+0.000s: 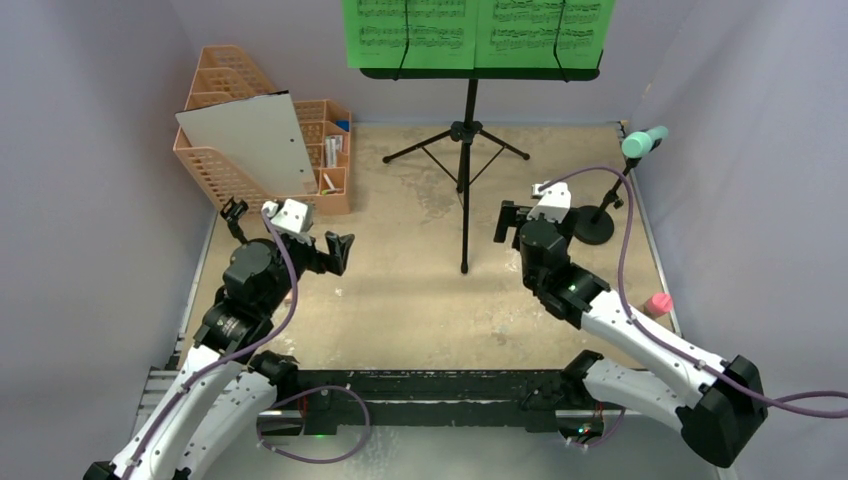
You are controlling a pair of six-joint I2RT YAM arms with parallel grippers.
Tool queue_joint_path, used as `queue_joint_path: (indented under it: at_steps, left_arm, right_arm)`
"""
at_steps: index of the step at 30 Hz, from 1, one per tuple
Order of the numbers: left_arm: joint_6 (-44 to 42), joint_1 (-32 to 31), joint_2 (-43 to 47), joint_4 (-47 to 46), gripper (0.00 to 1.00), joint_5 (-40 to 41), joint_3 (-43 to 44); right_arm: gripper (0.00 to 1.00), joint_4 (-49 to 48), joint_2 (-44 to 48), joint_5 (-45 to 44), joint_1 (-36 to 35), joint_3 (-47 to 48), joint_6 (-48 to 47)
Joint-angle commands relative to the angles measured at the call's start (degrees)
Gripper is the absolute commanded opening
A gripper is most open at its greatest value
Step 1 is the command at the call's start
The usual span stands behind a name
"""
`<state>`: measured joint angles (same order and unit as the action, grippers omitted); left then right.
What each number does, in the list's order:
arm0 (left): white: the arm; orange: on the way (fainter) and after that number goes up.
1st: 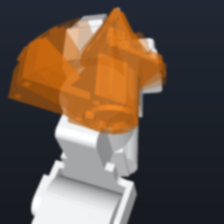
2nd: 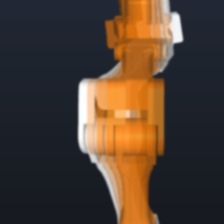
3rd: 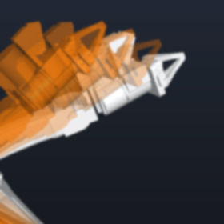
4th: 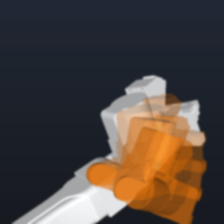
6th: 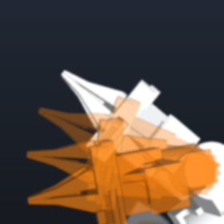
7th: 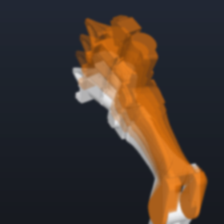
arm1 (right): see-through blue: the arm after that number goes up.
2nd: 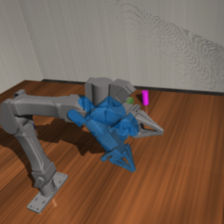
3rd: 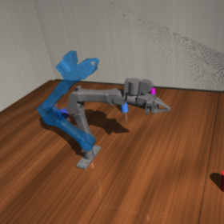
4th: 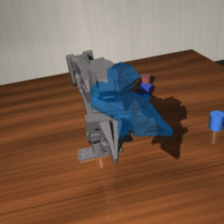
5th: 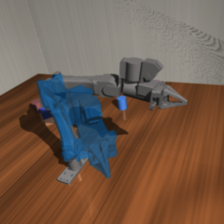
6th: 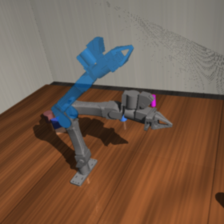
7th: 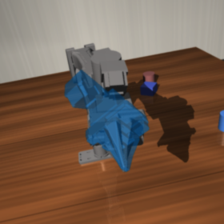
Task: Pack up the instrument practice props
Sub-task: Pick up the microphone stand with the microphone from the center of the board.
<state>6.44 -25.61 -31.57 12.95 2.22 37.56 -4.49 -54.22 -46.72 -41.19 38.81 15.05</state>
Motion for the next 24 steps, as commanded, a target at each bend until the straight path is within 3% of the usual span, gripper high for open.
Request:
queue_joint_path:
  at_steps: [1, 9, 24]
  left_arm:
    - [0.94, -0.58, 1.0, -1.57, 0.93, 1.89, -0.72]
    - [0.86, -2.1, 1.46, -1.38, 0.93, 3.18, -1.08]
    - [0.35, -4.51, 2.22, -1.23, 0.99, 3.5, -1.34]
  right_arm:
    - [0.99, -4.88, -2.82, 3.59, 3.48, -0.83, 1.85]
    - [0.99, -8.27, -6.25, 6.47, 8.49, -2.19, 1.44]
    - [0.99, -9.92, -2.67, 5.9, 18.24, -3.04, -5.11]
